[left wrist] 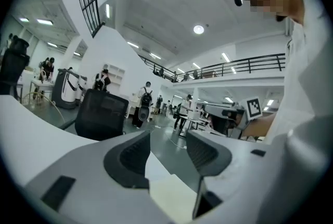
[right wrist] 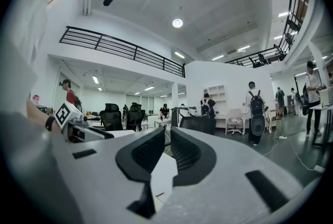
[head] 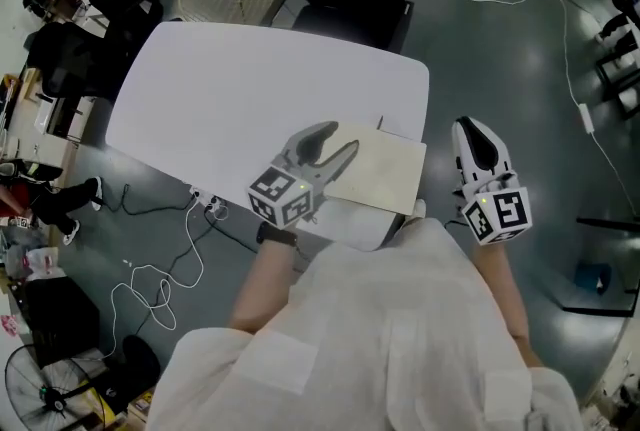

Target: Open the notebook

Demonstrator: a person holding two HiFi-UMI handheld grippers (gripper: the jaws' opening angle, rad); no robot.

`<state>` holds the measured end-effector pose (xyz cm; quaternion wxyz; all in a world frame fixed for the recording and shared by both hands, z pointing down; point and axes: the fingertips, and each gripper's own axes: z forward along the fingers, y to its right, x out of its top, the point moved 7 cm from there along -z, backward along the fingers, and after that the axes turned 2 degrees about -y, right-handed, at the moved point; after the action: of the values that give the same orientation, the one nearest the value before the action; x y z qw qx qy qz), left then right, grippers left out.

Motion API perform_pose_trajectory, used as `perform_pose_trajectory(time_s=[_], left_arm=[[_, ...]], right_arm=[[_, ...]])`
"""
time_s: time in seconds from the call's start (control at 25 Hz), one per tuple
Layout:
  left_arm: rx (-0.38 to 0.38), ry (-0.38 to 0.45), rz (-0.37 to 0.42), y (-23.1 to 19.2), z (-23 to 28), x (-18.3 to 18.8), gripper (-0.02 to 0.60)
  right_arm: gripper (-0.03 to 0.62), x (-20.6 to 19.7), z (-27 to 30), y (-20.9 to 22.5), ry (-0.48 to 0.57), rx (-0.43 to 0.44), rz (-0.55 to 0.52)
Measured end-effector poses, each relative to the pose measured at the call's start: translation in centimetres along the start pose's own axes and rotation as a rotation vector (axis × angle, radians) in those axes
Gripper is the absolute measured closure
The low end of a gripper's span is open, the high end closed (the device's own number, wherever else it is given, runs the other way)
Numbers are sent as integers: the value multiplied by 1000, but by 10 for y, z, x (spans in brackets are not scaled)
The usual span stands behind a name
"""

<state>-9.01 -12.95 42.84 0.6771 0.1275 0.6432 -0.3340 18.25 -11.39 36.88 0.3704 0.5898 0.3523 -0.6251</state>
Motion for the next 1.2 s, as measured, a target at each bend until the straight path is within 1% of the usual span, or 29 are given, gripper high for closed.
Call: perform_pose_trajectory(time_s=[0.12, 0.2, 0.32, 0.48, 0.56, 0.72, 0.96, 1.2], left_arm=[[70, 79, 35, -14, -24, 26, 370], [119, 133, 58, -21, -39, 42, 387], [176, 193, 99, -26, -57, 58, 436], [247, 237, 163, -29, -76, 71, 520], [274, 255, 189, -30, -84, 75, 531], [294, 266, 205, -31, -93, 81, 540], [308, 258, 190, -33, -101, 83, 540], [321, 264, 168, -42, -109, 74, 540]], right_arm=[[560, 5, 2, 0, 7, 0, 4], [566, 7, 3, 3, 13, -3, 10], [577, 3, 1, 8, 26, -14, 23], [588, 4, 4, 8, 29, -25, 40], [589, 6, 7, 6, 30, -28, 42], [590, 8, 12, 4, 18, -27, 20], [592, 9, 25, -4, -19, -8, -12], [592, 6, 35, -11, -39, 12, -27]])
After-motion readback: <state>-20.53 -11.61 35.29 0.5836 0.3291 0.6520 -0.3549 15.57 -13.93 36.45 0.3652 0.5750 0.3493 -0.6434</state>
